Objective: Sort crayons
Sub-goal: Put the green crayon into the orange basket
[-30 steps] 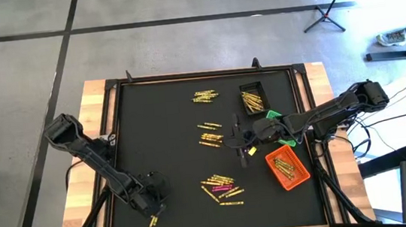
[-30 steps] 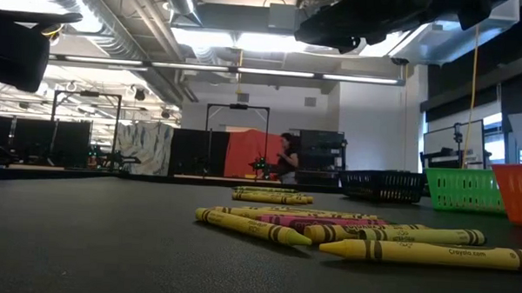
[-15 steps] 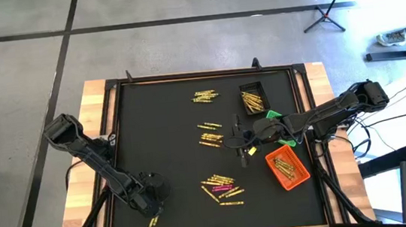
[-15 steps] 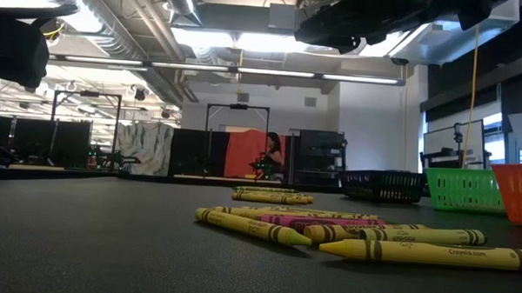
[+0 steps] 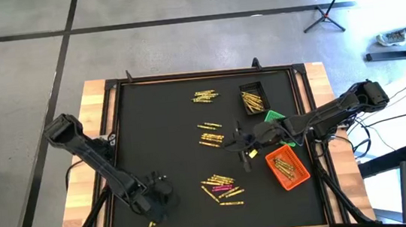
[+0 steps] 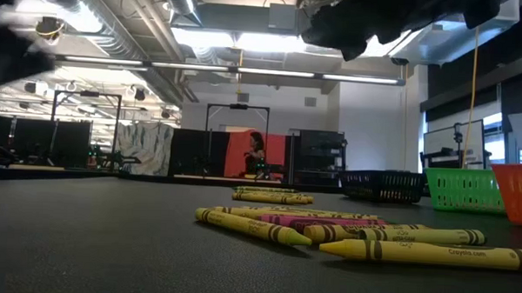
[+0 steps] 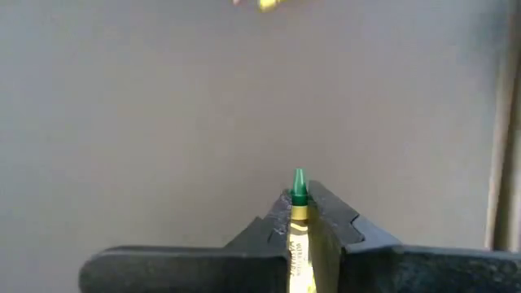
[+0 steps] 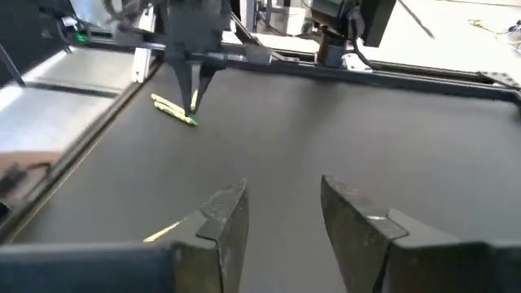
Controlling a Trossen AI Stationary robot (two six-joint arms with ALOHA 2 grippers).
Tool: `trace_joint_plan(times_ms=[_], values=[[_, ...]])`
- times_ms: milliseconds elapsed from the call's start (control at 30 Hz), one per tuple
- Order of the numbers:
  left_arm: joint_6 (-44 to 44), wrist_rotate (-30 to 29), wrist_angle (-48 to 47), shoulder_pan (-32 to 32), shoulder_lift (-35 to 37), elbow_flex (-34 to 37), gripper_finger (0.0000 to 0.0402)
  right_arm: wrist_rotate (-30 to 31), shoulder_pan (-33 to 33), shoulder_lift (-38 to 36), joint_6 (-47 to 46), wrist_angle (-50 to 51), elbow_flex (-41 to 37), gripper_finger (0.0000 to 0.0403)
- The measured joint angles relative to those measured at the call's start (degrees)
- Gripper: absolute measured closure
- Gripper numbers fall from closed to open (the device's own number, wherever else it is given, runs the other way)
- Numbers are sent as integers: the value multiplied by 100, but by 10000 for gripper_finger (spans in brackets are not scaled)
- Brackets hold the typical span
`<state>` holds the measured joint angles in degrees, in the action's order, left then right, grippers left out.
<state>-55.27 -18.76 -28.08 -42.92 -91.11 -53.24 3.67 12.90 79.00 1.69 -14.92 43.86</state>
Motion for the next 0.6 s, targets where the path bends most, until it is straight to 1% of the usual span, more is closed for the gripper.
trace_joint_plan(times_ms=[67, 133, 267, 333, 433, 500, 600], values=[[558, -419, 41, 76, 7, -280, 396, -45, 58, 0, -160, -2, 0, 242], [1119, -846, 58, 157, 7, -531, 396, -69, 128, 0, -190, 9, 0, 226], [2253, -1404, 344, 260, 8, -912, 396, -92, 325, 0, -172, -96, 0, 193], [2883, -1708, 737, 307, 11, -974, 396, -149, 432, 11, 39, -196, 0, 183], [3874, -2187, 1474, 403, 11, -974, 396, -135, 620, 159, 430, -511, 2, 179], [4413, -2373, 1936, 495, 10, -974, 396, -125, 729, 337, 666, -944, 0, 179], [4984, -2385, 2405, 642, -3, -974, 396, -121, 839, 660, 1048, -1617, 0, 178]])
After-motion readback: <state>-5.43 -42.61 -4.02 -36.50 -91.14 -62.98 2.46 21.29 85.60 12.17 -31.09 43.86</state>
